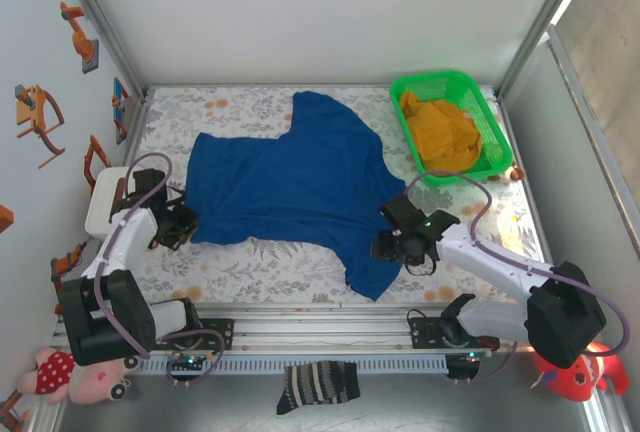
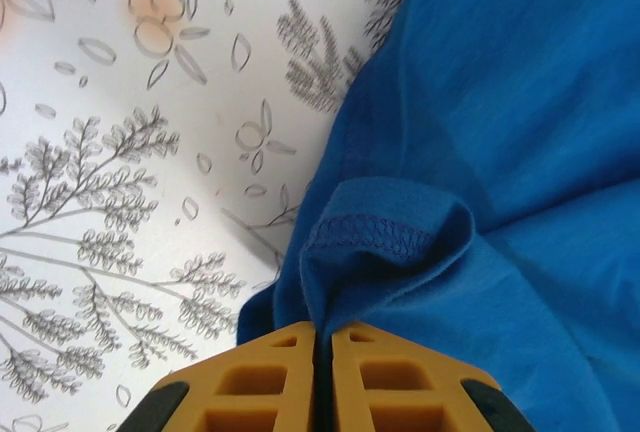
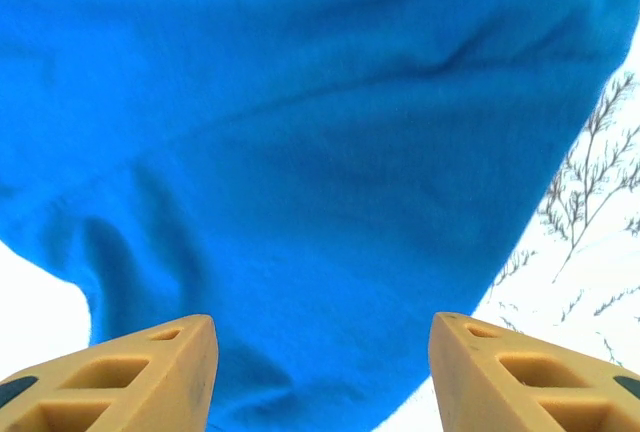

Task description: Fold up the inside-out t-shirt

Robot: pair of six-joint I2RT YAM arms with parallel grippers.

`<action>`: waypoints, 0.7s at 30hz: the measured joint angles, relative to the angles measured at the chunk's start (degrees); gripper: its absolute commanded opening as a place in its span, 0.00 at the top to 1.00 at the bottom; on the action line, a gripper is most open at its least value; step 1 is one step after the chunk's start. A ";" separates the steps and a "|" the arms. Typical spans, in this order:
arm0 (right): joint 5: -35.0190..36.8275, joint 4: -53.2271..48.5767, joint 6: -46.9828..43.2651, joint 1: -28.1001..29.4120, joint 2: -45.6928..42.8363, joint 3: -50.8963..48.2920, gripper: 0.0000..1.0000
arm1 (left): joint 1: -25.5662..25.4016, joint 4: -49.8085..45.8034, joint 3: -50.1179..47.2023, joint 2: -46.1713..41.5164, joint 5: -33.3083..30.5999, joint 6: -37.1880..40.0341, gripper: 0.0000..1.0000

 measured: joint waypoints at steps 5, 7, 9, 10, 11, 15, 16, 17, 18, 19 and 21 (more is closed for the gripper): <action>0.37 -1.07 2.29 1.11 0.00 -2.62 0.43 | 0.31 2.08 1.92 2.60 -0.04 0.02 0.90; 0.35 -0.81 3.23 1.11 0.04 -3.98 0.44 | 0.31 2.60 2.29 3.65 -0.11 0.02 0.90; 0.13 0.07 4.17 1.11 0.92 -4.83 0.47 | 0.35 3.23 2.69 5.09 -0.13 0.02 0.90; 0.09 0.72 4.50 1.14 1.84 -4.94 0.51 | 0.37 3.54 2.82 5.84 -0.13 0.02 0.90; -0.20 1.81 4.85 1.14 3.19 -4.96 0.57 | 0.42 3.87 2.99 6.67 -0.13 0.02 0.90; 2.19 -0.63 5.51 0.85 8.02 -2.97 1.00 | 1.01 4.79 4.04 9.73 -0.39 0.04 0.91; 2.36 -1.01 5.68 0.70 8.59 -2.47 1.00 | 1.22 4.85 4.52 10.49 -0.46 0.07 0.92; 2.47 -1.07 5.70 0.72 9.16 -1.97 1.00 | 1.46 5.03 5.03 11.21 -0.57 0.07 0.92; 2.54 -1.31 5.68 0.74 9.49 -1.64 1.00 | 1.84 5.09 5.68 11.96 -0.61 0.13 0.93; 2.54 -1.38 5.70 0.74 9.44 -1.64 1.00 | 2.12 5.22 6.12 12.44 -0.63 0.20 0.93; 2.75 -1.14 5.90 0.74 8.61 -2.12 1.00 | 2.95 5.66 6.97 13.25 -0.79 0.26 0.95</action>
